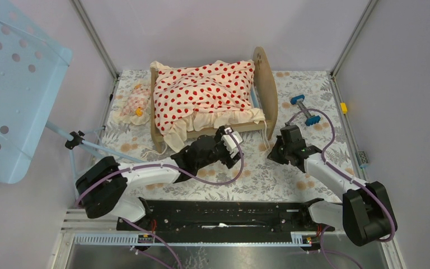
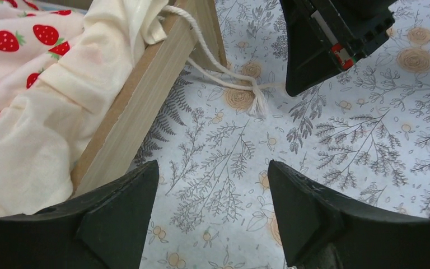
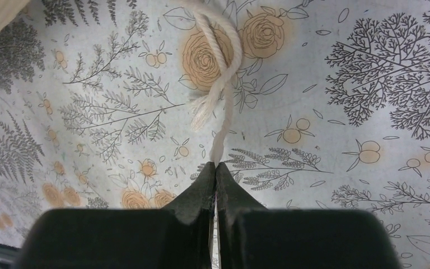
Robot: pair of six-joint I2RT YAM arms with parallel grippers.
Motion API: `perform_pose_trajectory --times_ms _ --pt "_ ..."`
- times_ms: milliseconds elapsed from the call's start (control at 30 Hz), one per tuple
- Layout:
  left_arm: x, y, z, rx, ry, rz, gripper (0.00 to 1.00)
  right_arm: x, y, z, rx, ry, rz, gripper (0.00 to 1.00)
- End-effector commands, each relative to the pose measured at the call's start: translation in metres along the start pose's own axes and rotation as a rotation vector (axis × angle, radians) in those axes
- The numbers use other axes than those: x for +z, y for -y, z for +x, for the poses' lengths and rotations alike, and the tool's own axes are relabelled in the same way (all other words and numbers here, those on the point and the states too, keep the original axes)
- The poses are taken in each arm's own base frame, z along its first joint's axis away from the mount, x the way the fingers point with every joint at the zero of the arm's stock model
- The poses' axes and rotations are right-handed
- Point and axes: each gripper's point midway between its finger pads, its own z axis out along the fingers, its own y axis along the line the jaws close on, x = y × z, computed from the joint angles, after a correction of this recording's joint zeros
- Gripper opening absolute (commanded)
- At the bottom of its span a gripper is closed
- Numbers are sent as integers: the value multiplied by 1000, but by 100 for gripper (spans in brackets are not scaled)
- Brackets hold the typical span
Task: Set up the pet bed
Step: Tie the ropes to the bed frame.
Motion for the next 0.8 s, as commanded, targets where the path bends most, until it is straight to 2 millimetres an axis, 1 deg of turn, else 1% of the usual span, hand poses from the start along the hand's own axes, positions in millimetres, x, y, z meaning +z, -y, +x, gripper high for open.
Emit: perform_pose_trajectory --times_ms 0,100,167,200,267,333,433,567,700,767 --pt "11 -1 -29 81 164 9 73 -16 -13 -10 -45 6 -47 3" --pt "20 2 -28 98 180 26 64 -22 -16 -9 -63 -6 -61 3" --pt "27 6 -30 126 198 51 63 -25 -19 -8 -71 -17 -72 3" --pt "31 8 -29 142 202 66 64 -26 -19 -6 -75 -26 -77 2" --pt "36 14 -29 176 221 95 71 -29 -21 -6 -86 -32 -89 2" --pt "37 23 -29 220 253 140 75 -31 -21 -6 -95 -38 -87 3" --pt "36 41 -26 316 301 214 76 -33 -21 -6 -105 -40 -84 2" --pt "48 62 -13 445 293 271 76 -35 -22 -7 -105 -40 -85 2" --pt "60 73 -5 504 295 297 76 -38 -24 -8 -110 -39 -88 2" --pt "66 75 -2 525 292 305 78 -39 -24 -9 -115 -39 -88 1"
